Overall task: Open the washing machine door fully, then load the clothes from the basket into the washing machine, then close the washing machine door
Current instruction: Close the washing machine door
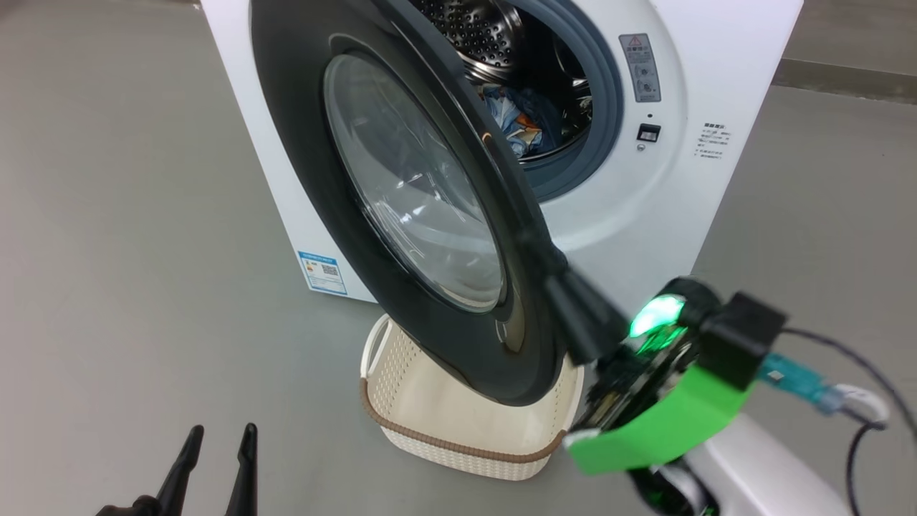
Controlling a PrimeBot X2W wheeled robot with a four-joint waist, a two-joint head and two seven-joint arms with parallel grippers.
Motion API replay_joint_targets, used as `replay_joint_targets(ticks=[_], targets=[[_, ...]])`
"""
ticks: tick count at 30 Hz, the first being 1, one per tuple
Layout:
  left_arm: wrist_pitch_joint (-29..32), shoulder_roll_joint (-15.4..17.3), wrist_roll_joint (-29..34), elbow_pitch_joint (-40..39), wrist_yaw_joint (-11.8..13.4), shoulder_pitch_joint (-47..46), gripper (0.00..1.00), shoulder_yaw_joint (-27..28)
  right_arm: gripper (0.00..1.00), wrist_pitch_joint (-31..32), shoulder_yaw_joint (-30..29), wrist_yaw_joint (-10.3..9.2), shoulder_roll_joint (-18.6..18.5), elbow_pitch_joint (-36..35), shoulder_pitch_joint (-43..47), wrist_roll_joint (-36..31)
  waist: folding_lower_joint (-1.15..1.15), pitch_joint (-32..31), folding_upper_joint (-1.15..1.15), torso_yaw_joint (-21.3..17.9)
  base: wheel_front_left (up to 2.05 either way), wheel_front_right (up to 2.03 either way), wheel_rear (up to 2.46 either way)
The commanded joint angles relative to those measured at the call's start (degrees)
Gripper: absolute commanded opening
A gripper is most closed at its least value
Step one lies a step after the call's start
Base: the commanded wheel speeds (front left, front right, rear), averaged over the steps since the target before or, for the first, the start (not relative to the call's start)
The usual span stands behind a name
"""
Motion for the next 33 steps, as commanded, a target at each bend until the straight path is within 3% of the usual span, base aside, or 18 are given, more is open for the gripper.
replay_joint_targets(ticks=[1,10,20,33], targets=[[-0.4,0.6,0.9,-1.8,-0.2,-2.2,1.0,1.8,0.0,-0.3,2.3,0.3,0.6,-0.7,-0.2,0.0,0.0,0.0,0.0,0.2,0.0,0.0,0.0],[-0.4,0.0,0.9,-1.9,-0.2,-2.4,1.0,1.6,0.0,-0.3,9.2,0.3,0.9,7.3,4.3,0.4,0.0,1.1,0.0,0.7,0.0,0.0,0.0],[-0.4,-1.2,0.9,-1.8,-0.2,-4.6,1.0,0.9,0.0,-0.3,8.6,0.3,1.3,16.4,3.1,0.7,0.0,4.2,0.0,1.3,0.0,0.0,0.0],[-0.4,-1.6,0.5,-1.5,-0.2,-6.0,1.0,0.3,0.0,-0.3,4.5,0.3,2.6,19.5,1.2,-1.2,0.0,6.0,0.0,1.7,0.0,0.0,0.0]])
